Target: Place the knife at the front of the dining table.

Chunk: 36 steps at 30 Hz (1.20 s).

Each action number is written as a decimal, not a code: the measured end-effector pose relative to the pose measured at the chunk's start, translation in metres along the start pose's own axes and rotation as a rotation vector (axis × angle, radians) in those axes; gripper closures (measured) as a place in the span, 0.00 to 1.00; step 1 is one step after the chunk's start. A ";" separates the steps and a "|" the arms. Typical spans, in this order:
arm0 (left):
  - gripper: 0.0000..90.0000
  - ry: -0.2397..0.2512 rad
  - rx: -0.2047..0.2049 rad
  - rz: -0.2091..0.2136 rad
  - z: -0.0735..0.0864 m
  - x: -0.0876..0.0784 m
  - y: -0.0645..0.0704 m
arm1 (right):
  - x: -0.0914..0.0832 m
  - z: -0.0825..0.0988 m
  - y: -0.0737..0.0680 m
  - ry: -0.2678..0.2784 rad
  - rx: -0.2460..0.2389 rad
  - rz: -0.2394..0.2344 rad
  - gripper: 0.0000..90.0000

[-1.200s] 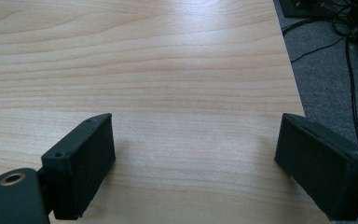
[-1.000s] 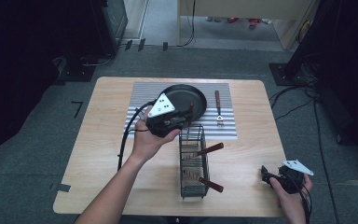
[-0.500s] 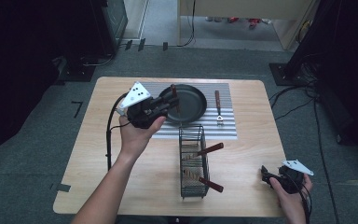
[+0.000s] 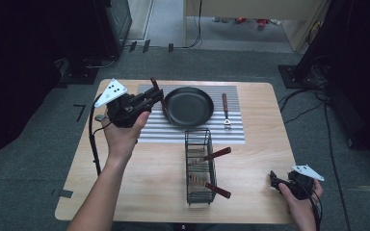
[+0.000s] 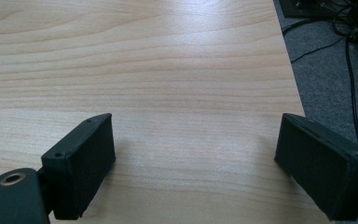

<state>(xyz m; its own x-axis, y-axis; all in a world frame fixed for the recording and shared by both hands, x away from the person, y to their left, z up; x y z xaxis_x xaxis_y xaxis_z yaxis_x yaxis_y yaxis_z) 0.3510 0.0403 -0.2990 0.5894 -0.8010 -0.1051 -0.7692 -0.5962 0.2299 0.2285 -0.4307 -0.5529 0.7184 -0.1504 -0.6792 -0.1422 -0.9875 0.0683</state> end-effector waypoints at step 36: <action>0.85 -0.330 0.006 -0.422 0.057 0.023 -0.082 | 0.000 0.000 0.000 0.000 0.001 0.000 0.13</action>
<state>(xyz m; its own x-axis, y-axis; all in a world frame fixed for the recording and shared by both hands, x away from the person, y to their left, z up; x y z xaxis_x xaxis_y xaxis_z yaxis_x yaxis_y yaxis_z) 0.4134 0.0677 -0.3755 0.7395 -0.4657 -0.4861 -0.4843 -0.8696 0.0963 0.2286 -0.4307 -0.5529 0.7182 -0.1504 -0.6794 -0.1426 -0.9875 0.0678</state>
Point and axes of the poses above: each handheld gripper's, and its own axes: x roughly forward along the jaws, z roughly out of its underside, y roughly to its right, the point moved 4 cm from there along x, roughly forward along the jaws, and after that the axes turned 8 degrees about z, right-handed, at the moved point
